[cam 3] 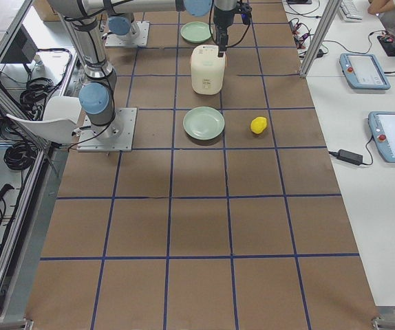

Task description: Press rice cooker button

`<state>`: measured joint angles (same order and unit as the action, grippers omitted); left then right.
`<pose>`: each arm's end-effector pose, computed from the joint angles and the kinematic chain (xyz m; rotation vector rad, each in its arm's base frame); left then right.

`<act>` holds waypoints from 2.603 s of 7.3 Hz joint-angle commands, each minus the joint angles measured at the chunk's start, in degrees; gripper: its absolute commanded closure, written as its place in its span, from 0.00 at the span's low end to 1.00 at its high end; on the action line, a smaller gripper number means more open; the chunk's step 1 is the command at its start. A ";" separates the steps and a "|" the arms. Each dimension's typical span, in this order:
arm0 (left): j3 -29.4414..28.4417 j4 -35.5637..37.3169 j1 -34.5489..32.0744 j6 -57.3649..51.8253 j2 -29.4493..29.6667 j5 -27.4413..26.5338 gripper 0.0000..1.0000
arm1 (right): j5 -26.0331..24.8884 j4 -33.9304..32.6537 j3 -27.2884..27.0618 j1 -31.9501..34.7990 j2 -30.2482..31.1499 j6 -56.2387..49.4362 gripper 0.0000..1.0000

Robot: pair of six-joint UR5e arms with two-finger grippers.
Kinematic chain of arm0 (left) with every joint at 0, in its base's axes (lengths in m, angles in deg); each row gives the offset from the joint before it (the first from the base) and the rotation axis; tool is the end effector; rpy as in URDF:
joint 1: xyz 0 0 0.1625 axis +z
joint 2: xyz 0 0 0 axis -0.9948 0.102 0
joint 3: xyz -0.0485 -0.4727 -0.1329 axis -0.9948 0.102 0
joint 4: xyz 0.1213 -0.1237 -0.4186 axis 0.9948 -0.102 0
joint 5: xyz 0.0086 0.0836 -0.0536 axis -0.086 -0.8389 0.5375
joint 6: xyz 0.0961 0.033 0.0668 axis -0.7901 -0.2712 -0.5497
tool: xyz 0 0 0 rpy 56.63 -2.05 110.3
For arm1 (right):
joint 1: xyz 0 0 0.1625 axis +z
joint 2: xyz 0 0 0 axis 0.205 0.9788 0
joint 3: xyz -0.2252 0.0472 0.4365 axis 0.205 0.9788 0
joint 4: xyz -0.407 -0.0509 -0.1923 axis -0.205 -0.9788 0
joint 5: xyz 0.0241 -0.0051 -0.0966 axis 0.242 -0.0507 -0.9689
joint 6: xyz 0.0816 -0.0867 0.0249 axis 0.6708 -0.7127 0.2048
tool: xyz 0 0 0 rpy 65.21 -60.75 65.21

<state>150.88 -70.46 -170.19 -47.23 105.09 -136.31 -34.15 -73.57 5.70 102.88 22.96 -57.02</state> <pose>-0.0845 -0.5374 0.5308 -0.1135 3.0407 -0.0233 0.1435 -0.5669 0.5463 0.0865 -3.1387 -0.0572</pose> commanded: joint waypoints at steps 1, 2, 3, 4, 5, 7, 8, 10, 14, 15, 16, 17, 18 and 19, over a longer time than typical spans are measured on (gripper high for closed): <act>0.00 0.00 0.00 0.00 0.00 0.00 0.00 | 0.00 -0.08 0.07 0.00 0.00 0.00 0.00; 0.00 0.00 0.00 0.00 0.00 0.00 0.00 | 0.00 -0.08 0.07 0.00 -0.08 0.00 0.00; 0.00 0.00 0.00 0.00 0.00 0.00 0.00 | 0.00 -0.08 0.07 0.00 -0.08 0.00 0.00; 0.00 0.00 0.00 0.00 0.00 0.00 0.00 | 0.00 -0.08 0.07 0.00 -0.08 0.00 0.00; 0.00 0.00 0.00 0.00 0.00 0.00 0.00 | 0.00 -0.08 0.07 0.00 -0.08 0.00 0.00; 0.00 0.00 0.00 0.00 0.00 0.00 0.00 | 0.00 -0.16 0.07 0.00 -0.08 0.00 0.00; 0.00 0.00 0.00 0.00 0.00 0.00 0.00 | 0.09 -0.16 -0.01 0.00 -0.17 0.17 0.00; 0.00 0.00 0.00 0.00 0.00 0.00 0.00 | 3.31 -0.43 -0.01 0.09 -0.61 1.05 0.16; 0.00 0.00 0.00 0.00 0.00 0.00 0.00 | 6.68 -1.56 -2.90 8.15 -2.62 10.18 0.88; 0.00 0.00 0.00 0.00 0.00 0.00 0.00 | 5.64 -4.53 -5.70 8.52 -3.15 10.89 0.88; 0.00 0.00 0.00 0.00 0.00 0.00 0.00 | 5.45 -8.65 -9.03 8.53 -2.81 11.25 0.89; 0.00 0.00 0.00 0.00 0.00 0.00 0.00 | 5.36 -12.86 -11.07 8.70 -2.90 12.64 0.89; 0.00 0.00 0.00 0.00 0.00 0.00 0.00 | 5.62 -13.52 -12.65 8.88 -2.98 14.05 0.89; 0.00 0.00 0.00 0.00 0.00 0.00 0.00 | 5.54 -14.48 -12.93 8.88 -2.98 14.06 0.89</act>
<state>150.88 -70.46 -170.19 -47.23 105.09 -136.31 -28.60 -86.34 -6.05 111.66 20.02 -43.65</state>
